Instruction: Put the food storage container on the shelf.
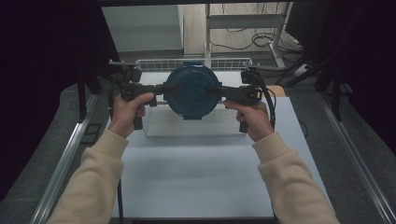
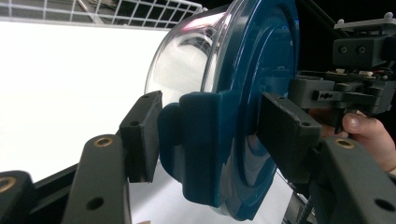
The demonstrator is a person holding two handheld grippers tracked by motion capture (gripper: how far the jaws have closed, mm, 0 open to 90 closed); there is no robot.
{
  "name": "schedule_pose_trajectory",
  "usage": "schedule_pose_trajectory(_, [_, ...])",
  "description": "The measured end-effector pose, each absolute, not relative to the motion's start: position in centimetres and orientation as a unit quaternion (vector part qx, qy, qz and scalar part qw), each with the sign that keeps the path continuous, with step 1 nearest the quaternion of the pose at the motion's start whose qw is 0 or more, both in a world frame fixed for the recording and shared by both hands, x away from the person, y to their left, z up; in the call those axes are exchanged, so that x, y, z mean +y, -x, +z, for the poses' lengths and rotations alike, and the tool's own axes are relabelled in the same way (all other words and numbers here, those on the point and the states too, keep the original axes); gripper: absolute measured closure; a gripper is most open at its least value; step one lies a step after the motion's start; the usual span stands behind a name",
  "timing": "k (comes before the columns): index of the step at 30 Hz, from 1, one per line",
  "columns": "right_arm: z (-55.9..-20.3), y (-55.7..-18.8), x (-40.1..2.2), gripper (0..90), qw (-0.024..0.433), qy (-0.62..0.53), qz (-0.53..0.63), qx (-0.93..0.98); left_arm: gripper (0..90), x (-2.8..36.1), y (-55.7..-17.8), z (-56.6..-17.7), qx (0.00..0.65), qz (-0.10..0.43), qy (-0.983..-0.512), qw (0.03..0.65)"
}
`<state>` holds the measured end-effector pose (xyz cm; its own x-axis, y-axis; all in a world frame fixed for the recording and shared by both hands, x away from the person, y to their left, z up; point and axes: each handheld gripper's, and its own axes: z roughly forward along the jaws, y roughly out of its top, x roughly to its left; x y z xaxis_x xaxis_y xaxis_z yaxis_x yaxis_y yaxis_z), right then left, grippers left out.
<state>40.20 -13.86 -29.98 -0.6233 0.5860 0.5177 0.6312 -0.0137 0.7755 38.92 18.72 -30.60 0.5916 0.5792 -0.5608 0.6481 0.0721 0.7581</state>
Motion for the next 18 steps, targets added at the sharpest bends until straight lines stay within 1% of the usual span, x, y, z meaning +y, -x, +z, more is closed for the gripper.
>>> schedule_pose_trajectory(12, [-28.7,-44.0,-13.5,40.3,0.025,0.437,-0.558,-0.705,42.1,19.0,-42.3,-29.8,0.461,-0.036,-0.672,0.578])
schedule_pose_trajectory(18, [-29.0,-45.5,-13.8,40.3,0.028,0.444,-0.556,-0.702,42.0,18.7,-44.0,-30.3,0.465,-0.045,-0.672,0.575])
